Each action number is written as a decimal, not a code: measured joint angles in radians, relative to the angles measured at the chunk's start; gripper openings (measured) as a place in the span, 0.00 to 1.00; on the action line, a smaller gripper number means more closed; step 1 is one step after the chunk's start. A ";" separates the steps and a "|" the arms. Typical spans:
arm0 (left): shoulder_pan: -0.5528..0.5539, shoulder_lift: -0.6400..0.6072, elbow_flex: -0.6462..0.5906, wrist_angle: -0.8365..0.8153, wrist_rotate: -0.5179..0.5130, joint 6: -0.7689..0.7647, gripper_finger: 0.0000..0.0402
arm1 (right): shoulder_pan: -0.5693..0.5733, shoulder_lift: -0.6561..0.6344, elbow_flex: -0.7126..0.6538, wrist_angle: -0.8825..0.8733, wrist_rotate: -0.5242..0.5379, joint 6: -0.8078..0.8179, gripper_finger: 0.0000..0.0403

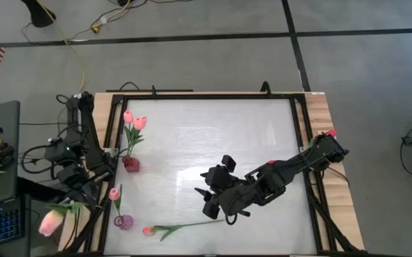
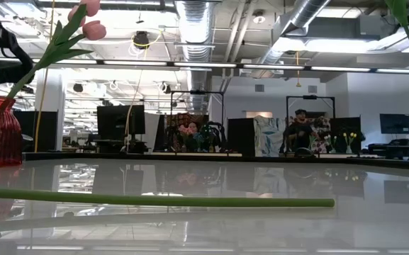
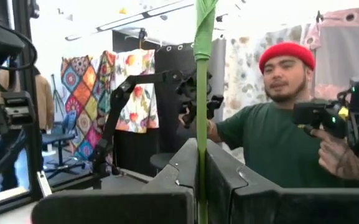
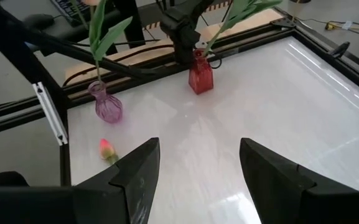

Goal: Sort flowers into vase by color
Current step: Put the right light pink flower into the purple flower vase, then put the light pink flower into the purple flower vase

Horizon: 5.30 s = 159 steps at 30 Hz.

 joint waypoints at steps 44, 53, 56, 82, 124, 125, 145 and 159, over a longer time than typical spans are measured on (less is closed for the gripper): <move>-0.022 0.400 -0.360 0.822 -0.001 0.102 0.00 | -0.031 0.000 0.000 0.043 -0.031 0.009 0.62; -0.022 0.457 -0.360 0.858 -0.002 0.105 0.00 | -0.031 -0.001 0.001 0.053 -0.035 0.009 0.62; -0.022 0.468 -0.360 0.858 -0.003 0.105 0.00 | -0.031 -0.001 0.001 0.053 -0.036 0.009 0.62; -0.023 0.526 -0.360 0.822 -0.003 0.100 0.00 | -0.031 -0.001 0.001 0.064 -0.055 0.027 0.62; -0.023 0.530 -0.359 0.775 0.001 0.108 0.00 | -0.033 -0.001 0.001 0.068 -0.084 0.062 0.62; -0.023 0.530 -0.359 0.774 0.000 0.108 0.00 | -0.033 -0.001 0.001 0.068 -0.085 0.064 0.62; -0.023 0.514 -0.359 0.778 -0.053 0.045 0.20 | -0.033 -0.001 0.001 0.084 -0.107 0.090 0.62; -0.023 0.400 -0.359 0.744 -0.034 -0.018 0.20 | -0.033 -0.001 0.001 0.083 -0.136 0.089 0.62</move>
